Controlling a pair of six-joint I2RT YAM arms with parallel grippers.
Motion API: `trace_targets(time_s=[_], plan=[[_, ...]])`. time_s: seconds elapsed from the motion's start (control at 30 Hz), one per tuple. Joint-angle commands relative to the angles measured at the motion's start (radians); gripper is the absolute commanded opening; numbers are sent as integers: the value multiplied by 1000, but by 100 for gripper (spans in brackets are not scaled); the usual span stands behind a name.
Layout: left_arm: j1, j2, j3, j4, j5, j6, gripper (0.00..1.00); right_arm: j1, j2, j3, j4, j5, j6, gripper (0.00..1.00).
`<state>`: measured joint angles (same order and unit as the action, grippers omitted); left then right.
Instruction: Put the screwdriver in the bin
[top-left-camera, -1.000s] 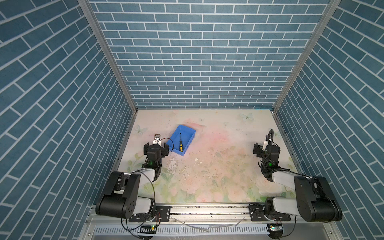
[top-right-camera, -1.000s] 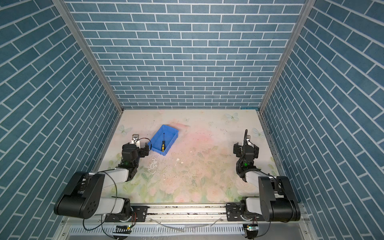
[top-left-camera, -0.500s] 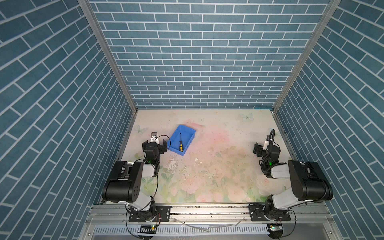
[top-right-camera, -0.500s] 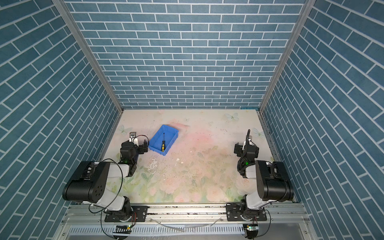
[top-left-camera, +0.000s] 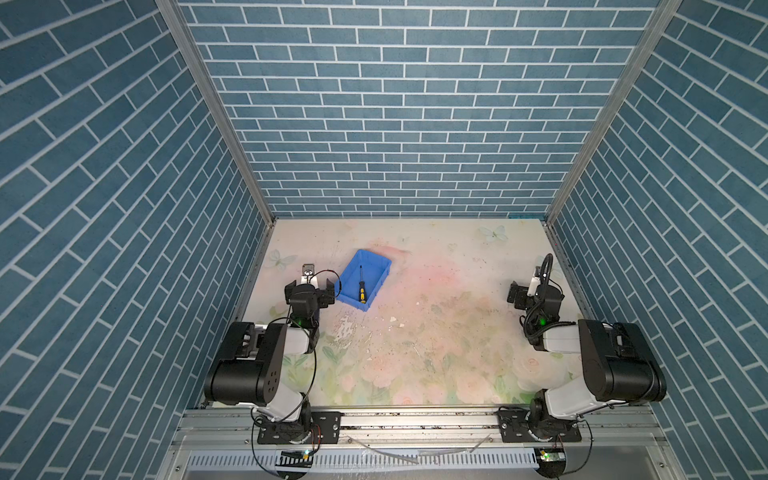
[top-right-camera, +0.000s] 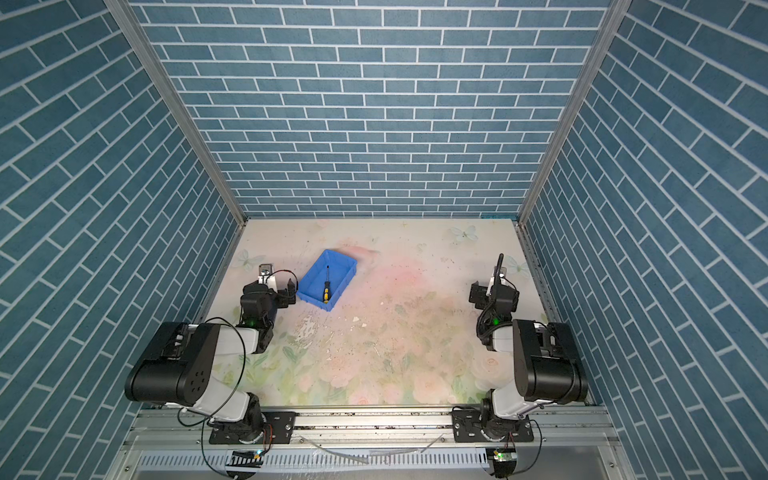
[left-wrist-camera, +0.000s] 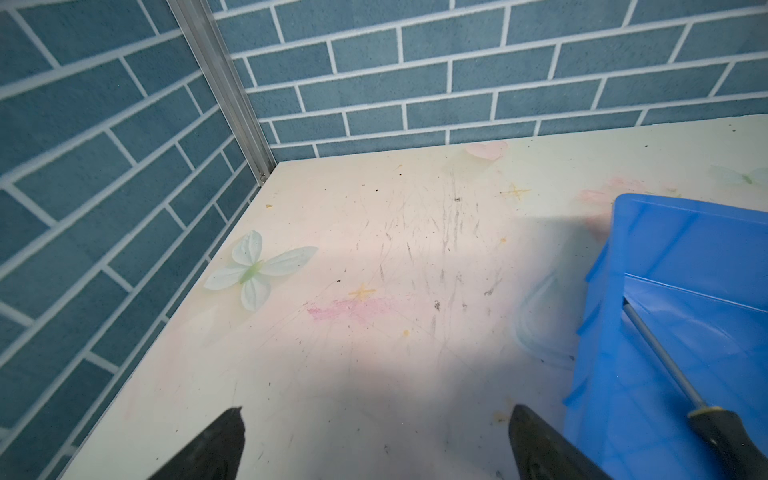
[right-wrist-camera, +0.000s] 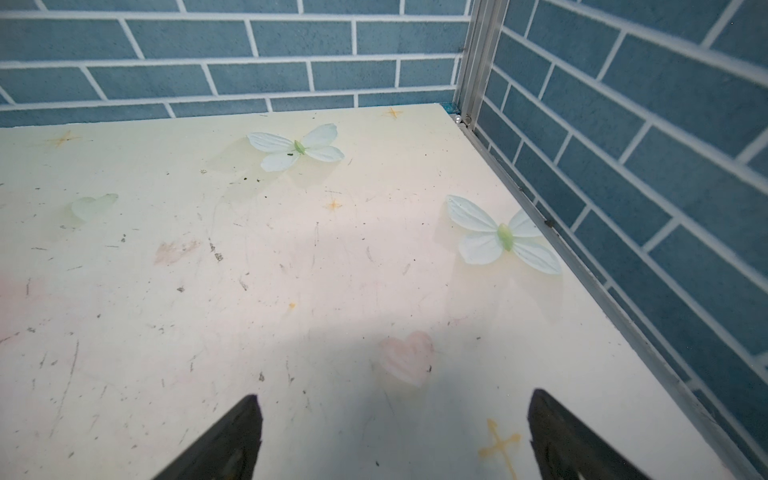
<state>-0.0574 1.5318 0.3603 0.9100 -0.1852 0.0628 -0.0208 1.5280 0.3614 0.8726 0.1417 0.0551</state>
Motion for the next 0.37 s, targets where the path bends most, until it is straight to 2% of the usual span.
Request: trace_targets(time_s=[0.0,0.33], plan=[[5,2,13,-10,7,-4,100,-4,9,30,-6,-10,16,98],[5,2,12,-9,10,-3,100,-4,6,13,22,-5,15,99]])
